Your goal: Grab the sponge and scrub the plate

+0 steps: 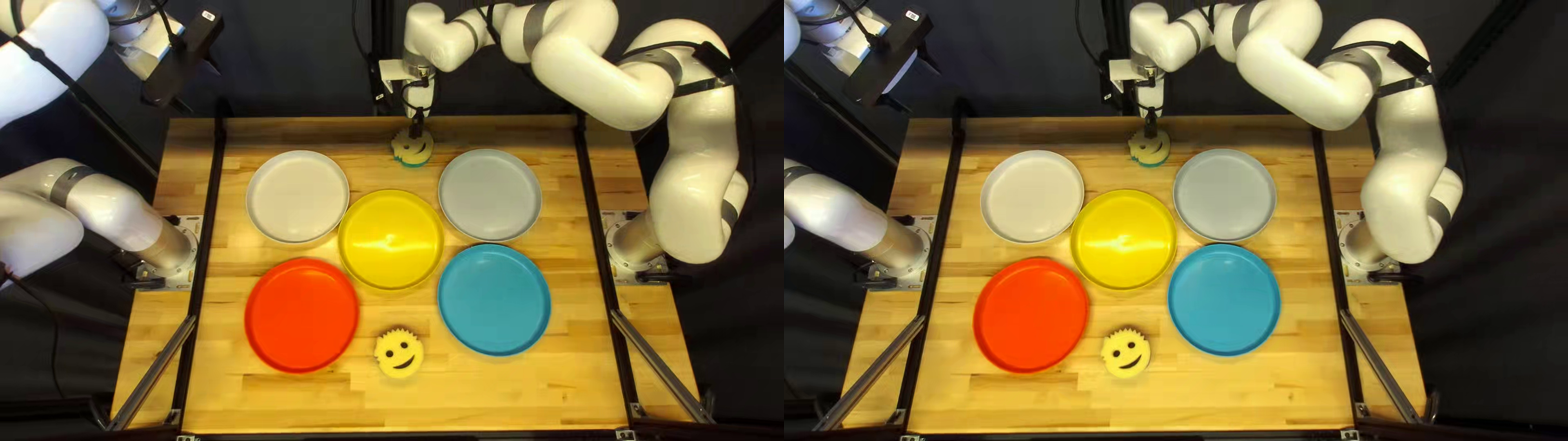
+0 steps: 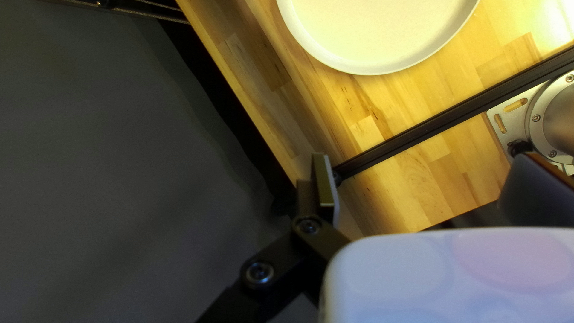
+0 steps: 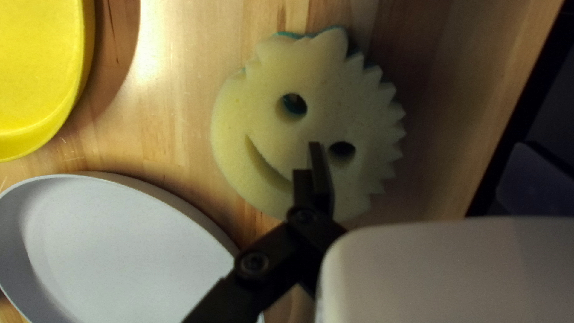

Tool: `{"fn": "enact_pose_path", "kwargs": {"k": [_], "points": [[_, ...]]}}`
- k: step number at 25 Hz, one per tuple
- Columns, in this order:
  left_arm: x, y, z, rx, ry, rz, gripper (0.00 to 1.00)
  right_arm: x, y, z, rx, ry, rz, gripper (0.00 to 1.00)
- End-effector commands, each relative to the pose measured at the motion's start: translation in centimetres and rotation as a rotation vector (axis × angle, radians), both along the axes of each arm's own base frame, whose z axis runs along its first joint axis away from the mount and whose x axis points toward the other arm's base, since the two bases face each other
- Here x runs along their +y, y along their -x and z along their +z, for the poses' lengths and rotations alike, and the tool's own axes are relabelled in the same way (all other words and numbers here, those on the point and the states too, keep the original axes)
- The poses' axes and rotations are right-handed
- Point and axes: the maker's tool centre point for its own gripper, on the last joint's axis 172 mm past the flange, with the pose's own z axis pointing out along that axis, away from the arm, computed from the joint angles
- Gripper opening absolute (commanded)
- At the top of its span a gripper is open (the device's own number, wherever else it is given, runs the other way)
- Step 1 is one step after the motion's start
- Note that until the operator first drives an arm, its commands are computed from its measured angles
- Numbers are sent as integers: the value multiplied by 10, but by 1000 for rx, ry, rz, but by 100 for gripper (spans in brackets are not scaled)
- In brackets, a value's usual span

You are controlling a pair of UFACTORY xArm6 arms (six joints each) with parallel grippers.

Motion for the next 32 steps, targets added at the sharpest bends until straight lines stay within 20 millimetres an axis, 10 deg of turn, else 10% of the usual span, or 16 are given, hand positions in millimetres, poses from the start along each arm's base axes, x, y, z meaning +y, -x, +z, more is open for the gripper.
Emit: {"fn": "enact_pose_path", "kwargs": {"k": [1, 4, 5, 6, 14, 32], "points": [[0, 0, 0, 0, 0, 0, 100, 2, -1, -1, 2, -5, -2, 92], [0, 0, 0, 0, 0, 0, 100, 2, -1, -3, 3, -9, -3, 60], [0, 0, 0, 0, 0, 0, 100, 2, -1, -4, 3, -10, -3, 11], [0, 0, 0, 0, 0, 0, 100, 3, -1, -5, 4, -12, -3, 1], [0, 0, 0, 0, 0, 0, 100, 7, -1, -13, 14, -15, 11, 0], [0, 0, 0, 0, 0, 0, 100, 32, 32, 43, 27, 93, 24, 0]]}}
